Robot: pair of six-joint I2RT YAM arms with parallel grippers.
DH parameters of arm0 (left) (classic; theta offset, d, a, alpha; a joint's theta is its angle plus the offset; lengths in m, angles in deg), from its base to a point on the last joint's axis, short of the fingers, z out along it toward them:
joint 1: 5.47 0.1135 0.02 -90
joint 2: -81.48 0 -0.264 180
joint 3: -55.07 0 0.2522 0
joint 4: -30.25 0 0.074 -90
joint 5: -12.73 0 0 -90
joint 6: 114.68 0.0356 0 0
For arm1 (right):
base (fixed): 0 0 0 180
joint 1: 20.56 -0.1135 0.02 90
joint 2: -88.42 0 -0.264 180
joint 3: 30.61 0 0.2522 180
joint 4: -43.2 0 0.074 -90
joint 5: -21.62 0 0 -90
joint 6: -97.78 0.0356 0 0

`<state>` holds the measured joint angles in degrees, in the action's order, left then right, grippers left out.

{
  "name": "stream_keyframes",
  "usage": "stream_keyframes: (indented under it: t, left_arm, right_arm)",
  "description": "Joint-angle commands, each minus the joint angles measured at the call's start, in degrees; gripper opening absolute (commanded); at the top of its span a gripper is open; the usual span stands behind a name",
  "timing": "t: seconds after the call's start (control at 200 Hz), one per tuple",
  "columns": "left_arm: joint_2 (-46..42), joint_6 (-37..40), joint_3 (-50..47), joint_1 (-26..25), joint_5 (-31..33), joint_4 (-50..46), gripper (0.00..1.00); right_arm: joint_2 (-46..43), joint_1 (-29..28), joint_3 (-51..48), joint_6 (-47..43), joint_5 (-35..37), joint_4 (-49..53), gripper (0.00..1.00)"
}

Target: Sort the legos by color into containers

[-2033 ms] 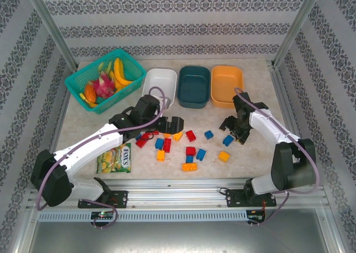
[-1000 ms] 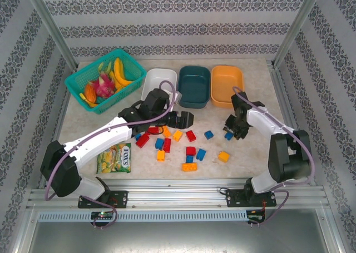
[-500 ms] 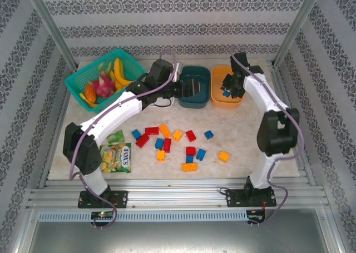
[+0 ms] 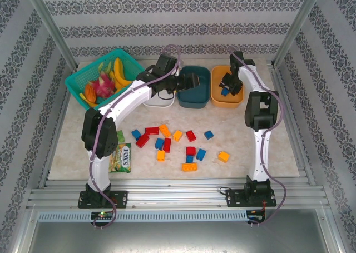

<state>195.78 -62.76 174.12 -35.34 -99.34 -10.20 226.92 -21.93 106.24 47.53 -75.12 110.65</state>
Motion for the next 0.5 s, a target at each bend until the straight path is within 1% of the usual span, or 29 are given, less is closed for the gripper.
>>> stream_keyframes:
  t: [0.0,0.08,0.12,0.215,0.33,0.495]
  left_arm:
    - [-0.48,-0.69,2.28,0.85,-0.49,-2.51,0.90]
    - [-1.53,-0.35,1.92,0.86,0.35,-3.59,0.90]
    - [-2.32,-0.32,1.31,0.86,0.85,-4.11,0.90]
    - [-5.10,-0.32,-0.94,0.83,2.26,-4.80,0.90]
    - [-9.51,-1.23,-4.84,0.86,3.64,-5.42,0.90]
    - [-16.47,-2.79,-10.78,0.95,6.53,-7.81,0.90]
  right_arm:
    - [0.26,0.14,4.03,0.44,-2.05,3.62,0.54]
    - [-1.58,0.00,4.49,-0.16,-1.83,4.03,0.61]
    - [-2.78,-0.11,4.46,-0.45,-1.58,3.96,0.63]
    - [-6.69,-0.30,4.07,-0.70,-1.30,3.64,0.62]
    - [-14.17,-1.08,1.99,-1.24,-0.23,2.11,0.60]
    - [-25.62,-3.12,-4.52,-2.02,0.63,-0.70,0.60]
